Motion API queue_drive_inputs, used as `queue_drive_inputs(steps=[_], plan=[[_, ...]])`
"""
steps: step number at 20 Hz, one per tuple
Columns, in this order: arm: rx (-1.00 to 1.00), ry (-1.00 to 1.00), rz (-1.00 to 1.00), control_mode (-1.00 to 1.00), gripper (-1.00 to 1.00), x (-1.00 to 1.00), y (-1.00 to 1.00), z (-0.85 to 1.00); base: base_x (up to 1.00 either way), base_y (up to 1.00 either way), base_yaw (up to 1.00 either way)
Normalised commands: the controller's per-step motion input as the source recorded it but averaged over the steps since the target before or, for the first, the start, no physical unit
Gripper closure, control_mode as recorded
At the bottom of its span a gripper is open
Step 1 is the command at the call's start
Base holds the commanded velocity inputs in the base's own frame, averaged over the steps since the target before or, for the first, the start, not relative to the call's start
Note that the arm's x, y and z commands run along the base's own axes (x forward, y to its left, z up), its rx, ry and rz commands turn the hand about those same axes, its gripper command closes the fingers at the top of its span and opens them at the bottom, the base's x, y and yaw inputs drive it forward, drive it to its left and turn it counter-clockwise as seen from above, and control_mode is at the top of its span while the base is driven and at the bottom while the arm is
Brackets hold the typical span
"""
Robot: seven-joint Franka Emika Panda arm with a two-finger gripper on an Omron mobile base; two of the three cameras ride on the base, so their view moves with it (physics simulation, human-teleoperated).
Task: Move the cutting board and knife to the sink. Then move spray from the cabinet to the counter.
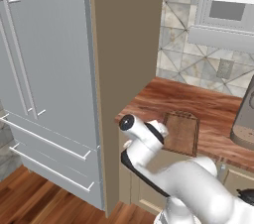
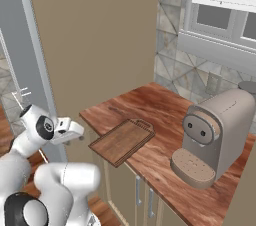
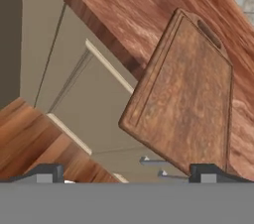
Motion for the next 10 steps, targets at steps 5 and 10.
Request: queue_drive_inputs(steps=[5, 10], plan=[[0.00, 0.12, 0.00, -1.00, -1.00, 0.43, 0.15, 0.00, 0.00, 0.00, 0.00], [0.00, 0.15, 0.00, -1.00, -1.00, 0.16, 0.00, 0.00, 0.00, 0.00, 0.00]])
